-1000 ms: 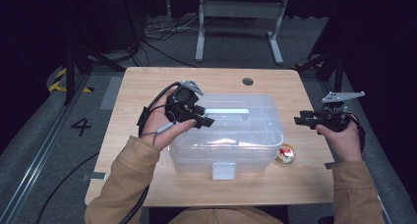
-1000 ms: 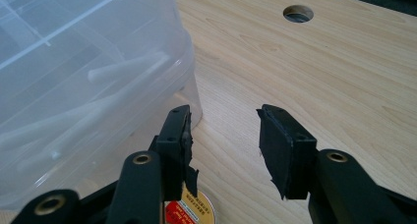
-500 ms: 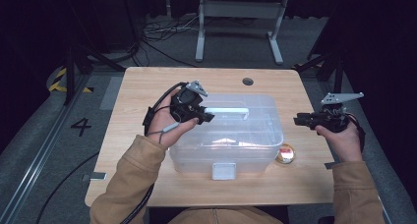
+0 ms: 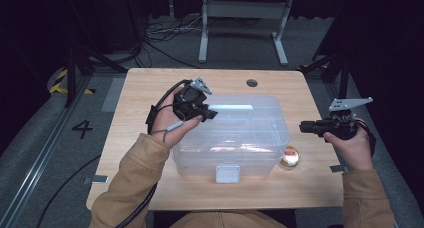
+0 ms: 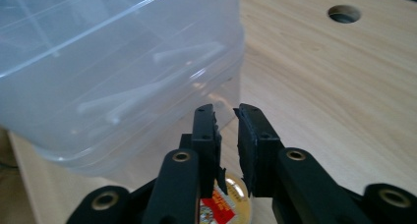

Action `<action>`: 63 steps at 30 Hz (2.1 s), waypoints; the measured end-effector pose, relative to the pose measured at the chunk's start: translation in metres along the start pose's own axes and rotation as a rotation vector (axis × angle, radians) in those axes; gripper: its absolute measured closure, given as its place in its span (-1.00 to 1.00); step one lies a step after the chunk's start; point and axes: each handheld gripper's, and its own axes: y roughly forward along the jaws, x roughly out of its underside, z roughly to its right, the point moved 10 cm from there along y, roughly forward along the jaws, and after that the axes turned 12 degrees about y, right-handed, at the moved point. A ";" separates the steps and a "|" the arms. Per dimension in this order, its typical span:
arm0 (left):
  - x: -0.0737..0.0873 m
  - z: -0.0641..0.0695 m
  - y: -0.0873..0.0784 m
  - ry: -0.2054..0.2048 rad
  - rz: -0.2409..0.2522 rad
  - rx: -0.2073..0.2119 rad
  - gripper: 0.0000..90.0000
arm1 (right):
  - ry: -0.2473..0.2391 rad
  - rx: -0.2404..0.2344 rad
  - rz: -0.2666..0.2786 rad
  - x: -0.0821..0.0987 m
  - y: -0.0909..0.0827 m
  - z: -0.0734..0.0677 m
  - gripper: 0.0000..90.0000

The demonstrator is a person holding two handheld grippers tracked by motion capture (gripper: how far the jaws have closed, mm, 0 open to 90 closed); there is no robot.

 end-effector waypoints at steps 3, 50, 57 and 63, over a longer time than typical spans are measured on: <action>-0.002 -0.003 -0.001 -0.005 -0.006 0.009 0.68 | -0.019 -0.014 -0.003 0.003 -0.002 -0.006 0.82; -0.016 -0.020 -0.007 -0.029 0.009 -0.001 0.64 | -0.192 -0.239 -0.175 0.033 0.021 -0.066 1.00; -0.015 -0.020 -0.008 -0.030 0.014 0.001 0.63 | -0.193 -0.243 -0.175 0.032 0.021 -0.066 1.00; -0.016 -0.019 -0.013 -0.035 0.014 -0.008 0.34 | -0.198 -0.242 -0.177 0.032 0.021 -0.066 1.00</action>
